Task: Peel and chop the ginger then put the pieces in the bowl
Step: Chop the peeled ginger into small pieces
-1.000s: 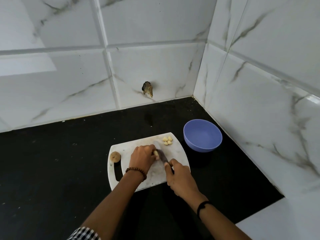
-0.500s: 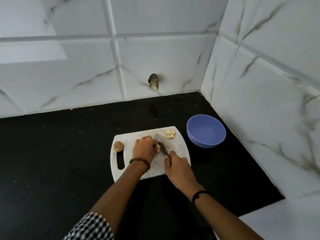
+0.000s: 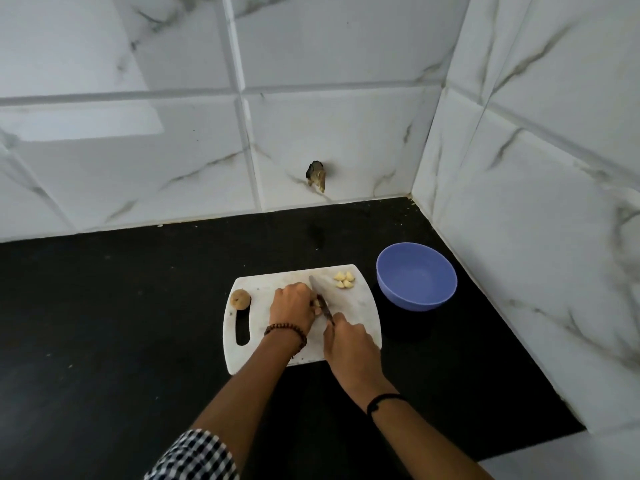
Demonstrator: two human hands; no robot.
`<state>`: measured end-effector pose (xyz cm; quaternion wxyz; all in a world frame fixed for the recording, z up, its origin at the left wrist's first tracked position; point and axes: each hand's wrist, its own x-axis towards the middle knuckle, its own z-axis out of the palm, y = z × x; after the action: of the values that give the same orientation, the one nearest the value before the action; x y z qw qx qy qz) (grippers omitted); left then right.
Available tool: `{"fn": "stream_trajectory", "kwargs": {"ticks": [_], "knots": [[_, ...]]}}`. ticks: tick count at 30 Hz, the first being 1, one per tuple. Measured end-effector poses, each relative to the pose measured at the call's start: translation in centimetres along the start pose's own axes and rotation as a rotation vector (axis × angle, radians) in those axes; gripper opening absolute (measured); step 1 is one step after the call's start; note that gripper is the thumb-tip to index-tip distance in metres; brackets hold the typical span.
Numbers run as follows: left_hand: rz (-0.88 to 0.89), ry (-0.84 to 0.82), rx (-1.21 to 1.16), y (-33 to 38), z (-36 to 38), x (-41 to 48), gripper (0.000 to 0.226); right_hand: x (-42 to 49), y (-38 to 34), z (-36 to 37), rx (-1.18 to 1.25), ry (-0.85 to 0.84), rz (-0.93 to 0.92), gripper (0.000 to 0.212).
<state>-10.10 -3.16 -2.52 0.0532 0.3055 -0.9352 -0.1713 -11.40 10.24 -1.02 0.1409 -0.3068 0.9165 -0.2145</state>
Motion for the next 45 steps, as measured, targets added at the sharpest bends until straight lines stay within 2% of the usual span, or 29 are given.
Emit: {"fn": "stream_trajectory", "kwargs": {"ticks": [18, 27, 34, 39, 45], "knots": [[-0.051, 0.011, -0.034, -0.6, 1.2, 0.6, 0.013, -2.3, 1.5, -0.2, -0.048, -0.026, -0.025, 0.026], [-0.073, -0.023, -0.048, -0.6, 0.6, 0.7, 0.018, -3.8, 3.0, -2.3, -0.072, -0.078, -0.048, 0.025], [-0.041, -0.026, -0.027, -0.3, 0.3, 0.3, 0.013, -4.3, 2.7, -4.1, -0.120, -0.137, -0.056, 0.022], [-0.016, -0.012, -0.061, -0.5, 0.3, 0.0, 0.015, -4.4, 3.5, -5.1, -0.031, -0.114, -0.039, 0.016], [0.072, -0.034, -0.027, -0.8, 0.2, 0.1, 0.023, -3.4, 3.9, -4.2, 0.130, -0.061, -0.010, 0.022]]}}
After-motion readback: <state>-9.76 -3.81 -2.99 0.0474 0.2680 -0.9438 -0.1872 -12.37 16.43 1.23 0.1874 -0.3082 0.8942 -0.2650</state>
